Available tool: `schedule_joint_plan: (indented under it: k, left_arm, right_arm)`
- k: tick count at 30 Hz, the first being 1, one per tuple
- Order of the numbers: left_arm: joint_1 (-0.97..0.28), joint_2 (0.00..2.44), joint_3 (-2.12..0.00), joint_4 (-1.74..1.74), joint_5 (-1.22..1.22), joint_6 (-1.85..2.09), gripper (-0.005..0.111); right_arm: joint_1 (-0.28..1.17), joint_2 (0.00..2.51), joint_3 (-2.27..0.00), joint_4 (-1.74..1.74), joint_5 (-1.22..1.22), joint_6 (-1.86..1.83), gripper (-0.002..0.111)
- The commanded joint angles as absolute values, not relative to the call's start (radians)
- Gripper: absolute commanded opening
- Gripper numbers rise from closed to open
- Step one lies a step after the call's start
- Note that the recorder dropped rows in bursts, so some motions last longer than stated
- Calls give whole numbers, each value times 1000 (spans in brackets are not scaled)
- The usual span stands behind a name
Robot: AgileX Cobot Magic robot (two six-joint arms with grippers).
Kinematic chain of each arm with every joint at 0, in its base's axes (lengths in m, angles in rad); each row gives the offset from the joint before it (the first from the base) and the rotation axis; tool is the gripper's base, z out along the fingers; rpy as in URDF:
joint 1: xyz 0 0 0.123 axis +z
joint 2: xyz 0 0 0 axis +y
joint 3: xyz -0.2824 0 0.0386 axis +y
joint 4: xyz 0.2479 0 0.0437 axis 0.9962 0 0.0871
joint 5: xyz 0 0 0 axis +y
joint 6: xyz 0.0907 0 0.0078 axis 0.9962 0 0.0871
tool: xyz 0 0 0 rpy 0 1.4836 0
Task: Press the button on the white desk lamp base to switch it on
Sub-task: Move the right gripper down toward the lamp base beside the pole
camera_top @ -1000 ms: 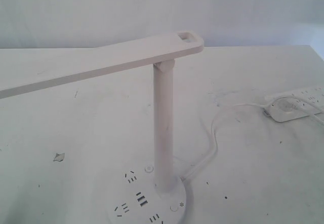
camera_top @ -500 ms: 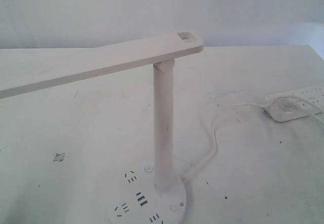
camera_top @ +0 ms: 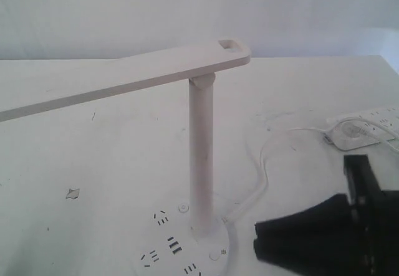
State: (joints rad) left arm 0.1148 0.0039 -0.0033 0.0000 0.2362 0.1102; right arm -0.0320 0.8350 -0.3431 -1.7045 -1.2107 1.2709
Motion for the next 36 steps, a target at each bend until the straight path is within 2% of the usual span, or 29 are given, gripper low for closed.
schedule_joint_plan:
  k: [1, 10, 16, 22, 36]
  left_arm:
    - [117, 0, 0, -6, 234, 109, 0]
    - [117, 0, 0, -6, 234, 109, 0]
    - [117, 0, 0, -6, 234, 109, 0]
    - [117, 0, 0, -6, 234, 109, 0]
    - [117, 0, 0, -6, 234, 109, 0]
  right_arm:
    - [70, 908, -297, -1717, -1076, 1232, 13]
    - [359, 1142, -279, -1604, -718, 1187, 13]
    - [496, 1281, -290, -1374, -669, 945, 13]
    - [563, 1417, -349, -1070, -575, 768, 13]
    - [588, 1569, -421, -699, -502, 765, 10]
